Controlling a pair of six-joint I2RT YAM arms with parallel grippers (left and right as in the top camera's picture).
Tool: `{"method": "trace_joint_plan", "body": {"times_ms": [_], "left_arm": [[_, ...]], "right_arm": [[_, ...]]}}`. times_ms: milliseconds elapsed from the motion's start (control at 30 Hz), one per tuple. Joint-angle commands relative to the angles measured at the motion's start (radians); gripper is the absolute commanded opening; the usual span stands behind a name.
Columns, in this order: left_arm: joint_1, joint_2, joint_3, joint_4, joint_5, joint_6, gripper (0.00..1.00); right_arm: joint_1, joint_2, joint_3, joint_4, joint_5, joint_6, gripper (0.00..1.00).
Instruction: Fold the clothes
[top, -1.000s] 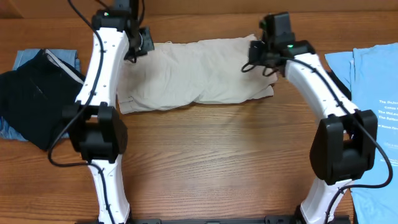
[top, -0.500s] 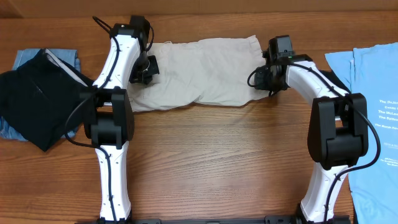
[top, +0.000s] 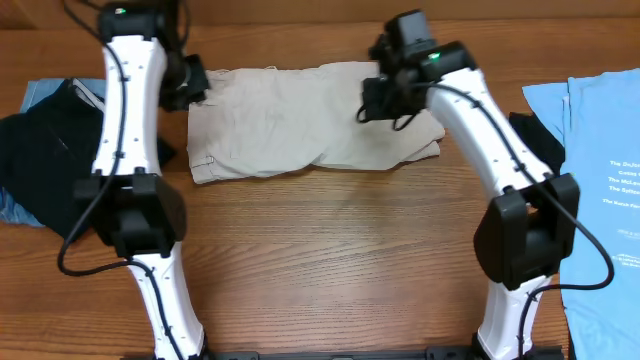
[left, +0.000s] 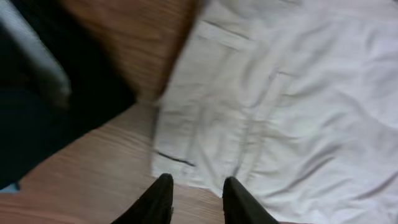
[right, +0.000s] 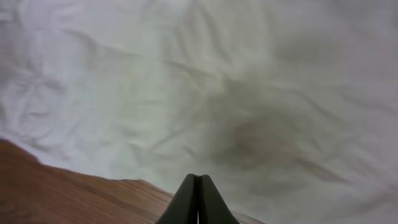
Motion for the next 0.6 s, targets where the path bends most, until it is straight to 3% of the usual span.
{"method": "trace_joint_plan", "body": {"times_ms": [0, 233, 400, 567], "left_arm": [[0.05, 0.007, -0.005, -0.007, 0.009, 0.011, 0.31], [0.054, 0.007, -0.005, 0.0, 0.008, 0.011, 0.37], [0.054, 0.007, -0.012, 0.0, 0.007, 0.011, 0.38], [0.054, 0.007, -0.029, 0.011, 0.007, 0.011, 0.37]], "right_arm": [[0.056, 0.011, -0.024, 0.021, -0.009, 0.0, 0.04], [0.106, 0.188, -0.024, 0.085, -0.121, -0.001, 0.04], [0.132, 0.33, -0.024, 0.065, -0.097, 0.041, 0.04], [0.132, 0.288, 0.084, -0.014, -0.051, 0.06, 0.04]]}}
